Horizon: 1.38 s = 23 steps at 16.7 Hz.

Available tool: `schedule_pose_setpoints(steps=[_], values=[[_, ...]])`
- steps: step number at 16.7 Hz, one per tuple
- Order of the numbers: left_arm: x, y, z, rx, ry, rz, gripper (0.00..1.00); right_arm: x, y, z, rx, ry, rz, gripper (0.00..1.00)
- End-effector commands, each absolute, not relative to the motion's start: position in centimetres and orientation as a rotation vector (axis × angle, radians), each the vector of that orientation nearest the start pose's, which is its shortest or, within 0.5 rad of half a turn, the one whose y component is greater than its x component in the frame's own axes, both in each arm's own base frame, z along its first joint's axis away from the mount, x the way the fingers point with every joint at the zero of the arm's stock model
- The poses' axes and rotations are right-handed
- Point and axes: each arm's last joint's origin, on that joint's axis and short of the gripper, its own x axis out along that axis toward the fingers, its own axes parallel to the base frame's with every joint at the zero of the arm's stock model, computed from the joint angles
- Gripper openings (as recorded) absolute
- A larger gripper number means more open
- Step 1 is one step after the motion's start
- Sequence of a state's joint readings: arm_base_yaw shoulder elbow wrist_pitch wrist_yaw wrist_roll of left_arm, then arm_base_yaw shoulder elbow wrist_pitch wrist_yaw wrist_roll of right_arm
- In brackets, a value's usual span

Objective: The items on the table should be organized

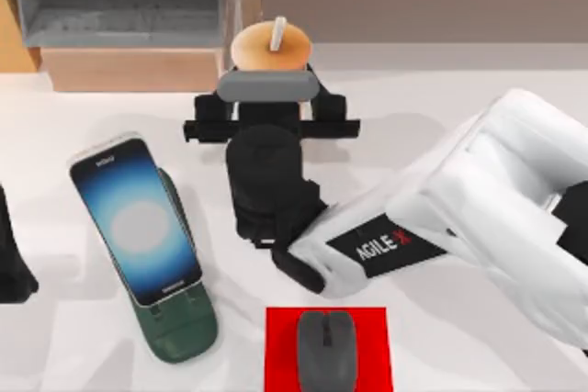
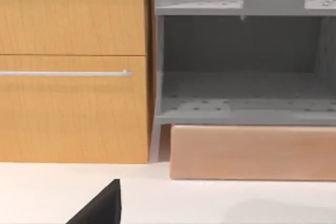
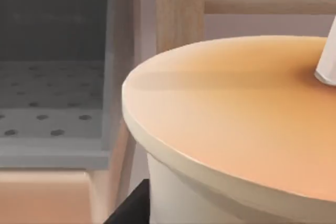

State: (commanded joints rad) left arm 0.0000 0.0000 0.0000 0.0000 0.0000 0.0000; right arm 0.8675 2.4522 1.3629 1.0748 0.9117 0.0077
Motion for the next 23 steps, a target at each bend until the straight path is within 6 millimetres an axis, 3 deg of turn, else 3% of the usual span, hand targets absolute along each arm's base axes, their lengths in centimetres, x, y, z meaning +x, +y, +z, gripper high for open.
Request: schedule_pose_setpoints(steps=[19, 23], values=[[10.6, -0.1, 16.0, 0.0, 0.0, 0.0, 1.0, 32.6, 35.7, 8.5, -0.008, 0.002, -0.013, 0.0], [10.6, -0.1, 16.0, 0.0, 0.0, 0.0, 1.0, 33.2, 35.7, 12.1, 0.053, -0.042, -0.03, 0.0]])
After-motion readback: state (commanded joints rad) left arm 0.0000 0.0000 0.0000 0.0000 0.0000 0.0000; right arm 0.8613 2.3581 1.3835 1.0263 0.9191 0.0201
